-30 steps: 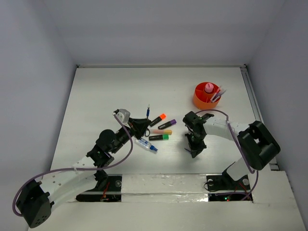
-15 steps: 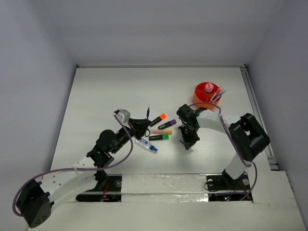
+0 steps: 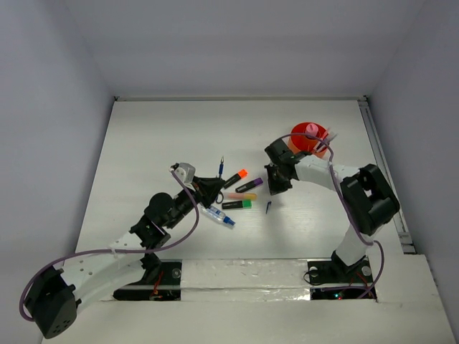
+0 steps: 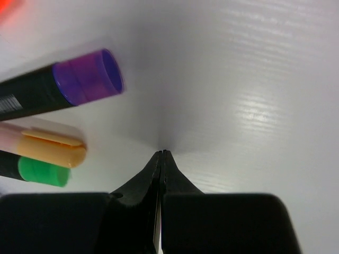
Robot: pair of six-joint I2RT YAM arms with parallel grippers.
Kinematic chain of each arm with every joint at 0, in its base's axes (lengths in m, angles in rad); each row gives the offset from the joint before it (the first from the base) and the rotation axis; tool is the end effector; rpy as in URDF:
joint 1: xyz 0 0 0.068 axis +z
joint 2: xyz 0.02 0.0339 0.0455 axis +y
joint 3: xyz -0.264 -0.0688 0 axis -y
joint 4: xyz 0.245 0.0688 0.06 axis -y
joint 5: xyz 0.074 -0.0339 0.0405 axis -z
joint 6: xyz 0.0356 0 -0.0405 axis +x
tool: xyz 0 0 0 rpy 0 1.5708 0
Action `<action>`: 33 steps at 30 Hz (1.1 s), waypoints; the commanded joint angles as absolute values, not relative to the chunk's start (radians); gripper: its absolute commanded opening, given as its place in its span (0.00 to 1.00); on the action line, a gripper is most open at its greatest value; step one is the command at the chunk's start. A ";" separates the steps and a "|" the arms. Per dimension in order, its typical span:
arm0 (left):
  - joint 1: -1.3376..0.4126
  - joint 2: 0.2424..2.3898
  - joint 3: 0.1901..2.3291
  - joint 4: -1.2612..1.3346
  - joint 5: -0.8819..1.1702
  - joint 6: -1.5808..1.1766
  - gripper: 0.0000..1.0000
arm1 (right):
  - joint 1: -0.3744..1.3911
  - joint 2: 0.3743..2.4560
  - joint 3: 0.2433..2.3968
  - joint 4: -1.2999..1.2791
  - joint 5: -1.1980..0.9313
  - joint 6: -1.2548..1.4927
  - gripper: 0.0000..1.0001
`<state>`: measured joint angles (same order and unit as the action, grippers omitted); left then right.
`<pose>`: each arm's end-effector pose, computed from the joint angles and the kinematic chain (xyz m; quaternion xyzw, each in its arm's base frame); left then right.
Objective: Sort the stationery into containers
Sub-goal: Close the pen cap on the pen.
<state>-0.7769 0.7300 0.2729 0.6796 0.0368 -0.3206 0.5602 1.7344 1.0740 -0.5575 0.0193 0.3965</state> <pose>0.1249 -0.1247 0.2594 0.1552 0.6047 -0.4172 0.6604 0.2809 0.1754 0.1682 -0.0788 0.9813 0.0724 0.1602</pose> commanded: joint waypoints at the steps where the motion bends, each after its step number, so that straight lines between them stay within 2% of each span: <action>1: -0.770 0.727 0.267 0.729 0.032 -0.321 0.00 | 0.552 1.678 1.089 -0.466 0.003 0.407 0.00; 5: -0.770 0.739 0.271 0.729 0.040 -0.324 0.00 | 0.552 1.620 1.051 -0.511 -0.052 0.410 0.06; 6: -0.770 0.739 0.272 0.733 0.041 -0.322 0.00 | 0.552 1.594 1.034 -0.526 -0.061 0.413 0.15; 8: -0.770 0.742 0.268 0.741 0.038 -0.322 0.00 | 0.552 1.569 1.020 -0.537 -0.100 0.429 0.24; 9: -0.770 0.749 0.270 0.741 0.038 -0.322 0.00 | 0.552 1.557 1.002 -0.531 -0.113 0.443 0.36; 12: -0.770 0.755 0.275 0.742 0.051 -0.327 0.00 | 0.552 1.542 0.988 -0.535 -0.138 0.456 0.45; 16: -0.770 0.759 0.273 0.746 0.052 -0.328 0.00 | 0.561 1.572 0.965 -0.494 -0.173 0.471 0.46; 25: -0.761 0.745 0.267 0.742 0.052 -0.325 0.00 | 0.583 1.667 0.996 -0.485 -0.109 0.477 0.46; 30: -0.761 0.739 0.267 0.736 0.054 -0.324 0.00 | 0.632 1.697 1.020 -0.560 -0.010 0.469 0.36; 33: -0.761 0.739 0.267 0.733 0.046 -0.322 0.00 | 0.655 1.712 1.040 -0.609 0.077 0.477 0.35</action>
<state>-0.7643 0.7559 0.2707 0.6811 0.0418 -0.3206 0.6209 1.6859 1.0069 -0.5514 -0.0307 0.4713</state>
